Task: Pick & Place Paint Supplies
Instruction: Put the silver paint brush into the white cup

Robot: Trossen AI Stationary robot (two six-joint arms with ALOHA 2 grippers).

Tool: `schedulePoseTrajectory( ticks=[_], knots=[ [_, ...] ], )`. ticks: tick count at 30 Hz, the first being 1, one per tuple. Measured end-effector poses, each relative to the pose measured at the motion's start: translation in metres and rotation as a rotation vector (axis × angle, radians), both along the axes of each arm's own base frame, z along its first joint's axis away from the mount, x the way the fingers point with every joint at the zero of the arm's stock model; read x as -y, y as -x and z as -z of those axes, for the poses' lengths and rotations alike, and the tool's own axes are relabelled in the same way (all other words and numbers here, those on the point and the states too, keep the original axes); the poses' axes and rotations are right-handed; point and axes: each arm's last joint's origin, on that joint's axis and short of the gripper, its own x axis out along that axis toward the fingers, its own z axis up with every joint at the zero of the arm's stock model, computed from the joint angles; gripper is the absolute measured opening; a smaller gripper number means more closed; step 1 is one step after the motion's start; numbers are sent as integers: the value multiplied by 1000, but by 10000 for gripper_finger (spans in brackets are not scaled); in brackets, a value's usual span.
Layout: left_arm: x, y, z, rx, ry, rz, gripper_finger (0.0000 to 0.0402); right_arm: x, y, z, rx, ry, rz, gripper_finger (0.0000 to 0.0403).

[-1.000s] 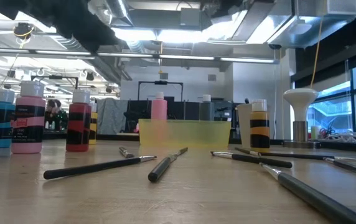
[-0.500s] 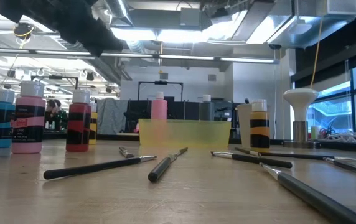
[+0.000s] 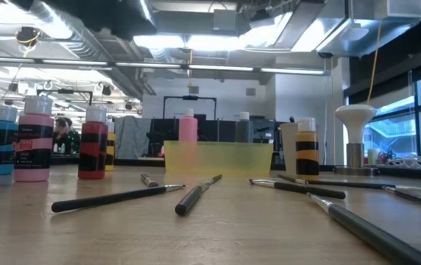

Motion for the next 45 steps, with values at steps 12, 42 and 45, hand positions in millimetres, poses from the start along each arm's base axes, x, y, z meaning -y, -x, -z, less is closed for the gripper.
schedulePoseTrajectory(
  ticks=[12, 42, 45],
  knots=[
    [23, -40, -33, -291, -62, 3, 86, -18, 4, 35, 259, -76, -157, 273],
    [41, -102, 71, -676, -294, 359, 86, -46, -7, 52, 482, -176, -387, 272],
    [41, -105, 78, -685, -304, 369, 86, -49, -10, 53, 481, -189, -401, 273]
  ],
)
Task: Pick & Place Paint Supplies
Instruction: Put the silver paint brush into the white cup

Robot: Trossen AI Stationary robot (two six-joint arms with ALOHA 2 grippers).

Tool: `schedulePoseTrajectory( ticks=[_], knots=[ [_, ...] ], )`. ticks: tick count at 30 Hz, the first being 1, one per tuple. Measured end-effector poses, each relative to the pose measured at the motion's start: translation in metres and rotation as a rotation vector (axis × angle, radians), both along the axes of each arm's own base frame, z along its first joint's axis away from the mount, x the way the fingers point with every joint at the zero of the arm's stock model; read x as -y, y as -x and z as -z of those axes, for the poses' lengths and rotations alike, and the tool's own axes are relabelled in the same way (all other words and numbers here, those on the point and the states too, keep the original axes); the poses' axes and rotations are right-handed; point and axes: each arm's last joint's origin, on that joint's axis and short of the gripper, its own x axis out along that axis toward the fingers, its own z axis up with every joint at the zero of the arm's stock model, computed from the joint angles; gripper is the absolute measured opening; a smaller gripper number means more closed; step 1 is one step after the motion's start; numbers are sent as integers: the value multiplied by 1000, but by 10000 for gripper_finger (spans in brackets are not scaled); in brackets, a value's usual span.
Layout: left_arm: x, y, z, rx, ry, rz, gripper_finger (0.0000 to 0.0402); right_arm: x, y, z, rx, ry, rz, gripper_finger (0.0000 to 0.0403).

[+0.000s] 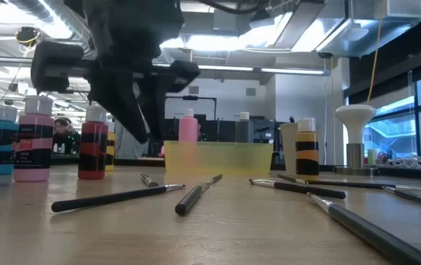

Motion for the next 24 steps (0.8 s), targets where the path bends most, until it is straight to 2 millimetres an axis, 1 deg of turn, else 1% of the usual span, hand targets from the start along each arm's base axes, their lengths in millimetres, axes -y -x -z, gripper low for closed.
schedulePoseTrajectory(
  ticks=[11, 19, 24],
  knots=[
    [5, -9, 27, -53, 22, 10, 86, -12, -14, 11, -18, 0, -24, 273],
    [18, -7, 27, -35, 28, 45, 86, -18, -22, 13, -4, -40, -24, 273],
    [19, -7, 26, -22, 2, 61, 86, -18, -22, 12, -13, -79, -12, 273]
  ],
)
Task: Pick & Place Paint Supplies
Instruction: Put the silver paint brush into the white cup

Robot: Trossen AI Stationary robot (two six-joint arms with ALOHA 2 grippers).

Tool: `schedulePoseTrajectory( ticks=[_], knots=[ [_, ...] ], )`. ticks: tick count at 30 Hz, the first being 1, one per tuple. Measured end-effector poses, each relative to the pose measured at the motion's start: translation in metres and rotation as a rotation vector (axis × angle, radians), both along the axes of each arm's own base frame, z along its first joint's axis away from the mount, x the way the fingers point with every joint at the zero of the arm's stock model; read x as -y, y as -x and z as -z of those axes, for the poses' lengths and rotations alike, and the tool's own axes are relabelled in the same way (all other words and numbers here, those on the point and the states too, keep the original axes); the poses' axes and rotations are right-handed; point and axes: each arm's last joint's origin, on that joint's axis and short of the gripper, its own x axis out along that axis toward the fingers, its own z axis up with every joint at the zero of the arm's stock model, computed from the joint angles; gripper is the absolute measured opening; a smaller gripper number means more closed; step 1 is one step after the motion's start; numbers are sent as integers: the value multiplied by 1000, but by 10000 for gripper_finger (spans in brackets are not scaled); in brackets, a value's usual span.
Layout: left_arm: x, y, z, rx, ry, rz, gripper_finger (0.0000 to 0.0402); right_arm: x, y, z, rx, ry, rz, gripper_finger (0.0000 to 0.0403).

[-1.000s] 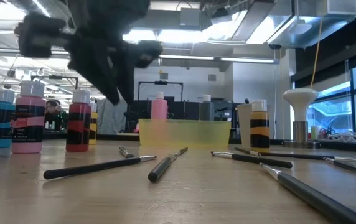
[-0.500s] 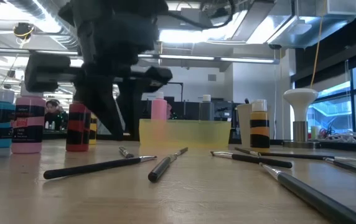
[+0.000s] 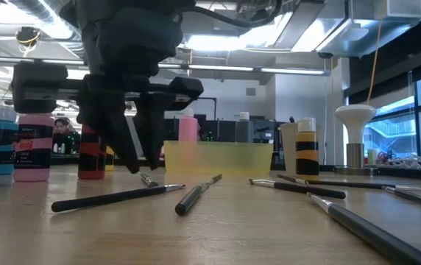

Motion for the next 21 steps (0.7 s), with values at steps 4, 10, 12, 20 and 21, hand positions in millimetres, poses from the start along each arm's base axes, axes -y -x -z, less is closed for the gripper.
schedulePoseTrajectory(
  ticks=[4, 10, 12, 20, 21],
  knots=[
    [-3, -1, 0, 24, -70, -16, 86, 0, 0, 0, -11, -21, 9, 273],
    [-2, -2, -4, 6, -67, -6, 86, 0, 0, 0, -29, -56, 24, 273],
    [-3, -1, -3, 4, -81, -7, 86, 0, 0, 0, -32, -62, 28, 273],
    [-3, -1, -4, 7, -89, 9, 86, 0, 0, -1, -29, -74, 33, 273],
    [-3, -1, -4, 8, -90, 8, 86, 0, -1, -2, -23, -79, 33, 273]
  ],
)
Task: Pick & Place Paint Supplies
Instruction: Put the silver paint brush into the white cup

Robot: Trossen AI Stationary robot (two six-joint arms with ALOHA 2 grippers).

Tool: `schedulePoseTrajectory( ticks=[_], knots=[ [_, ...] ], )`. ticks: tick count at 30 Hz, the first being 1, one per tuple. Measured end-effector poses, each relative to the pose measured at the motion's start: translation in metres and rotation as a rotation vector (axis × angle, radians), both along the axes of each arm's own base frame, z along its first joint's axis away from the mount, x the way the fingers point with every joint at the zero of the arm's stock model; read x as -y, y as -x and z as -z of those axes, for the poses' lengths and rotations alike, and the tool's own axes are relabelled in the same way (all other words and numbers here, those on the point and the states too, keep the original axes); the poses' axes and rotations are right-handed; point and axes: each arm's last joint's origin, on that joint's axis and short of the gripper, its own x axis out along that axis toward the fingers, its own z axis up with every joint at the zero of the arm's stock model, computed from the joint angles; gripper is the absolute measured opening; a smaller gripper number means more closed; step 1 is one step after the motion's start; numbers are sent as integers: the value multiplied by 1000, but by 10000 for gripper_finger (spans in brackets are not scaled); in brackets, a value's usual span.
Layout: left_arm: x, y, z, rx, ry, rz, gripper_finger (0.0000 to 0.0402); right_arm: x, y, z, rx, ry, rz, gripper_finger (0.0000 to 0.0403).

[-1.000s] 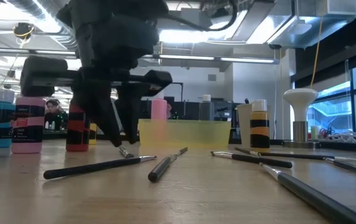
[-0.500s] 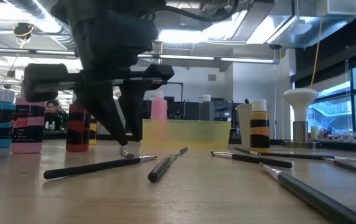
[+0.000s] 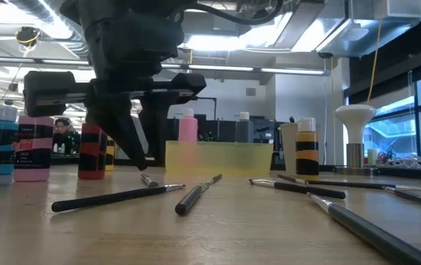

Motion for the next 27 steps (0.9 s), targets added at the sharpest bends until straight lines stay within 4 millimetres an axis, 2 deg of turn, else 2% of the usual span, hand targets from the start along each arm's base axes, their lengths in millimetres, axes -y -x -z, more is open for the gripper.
schedulePoseTrajectory(
  ticks=[10, 27],
  knots=[
    [0, -2, 6, -7, -9, -7, 86, 0, -1, -2, 14, -22, 3, 273],
    [5, -2, 5, 8, 27, -3, 86, -1, -1, -4, 29, -32, 6, 273]
  ],
)
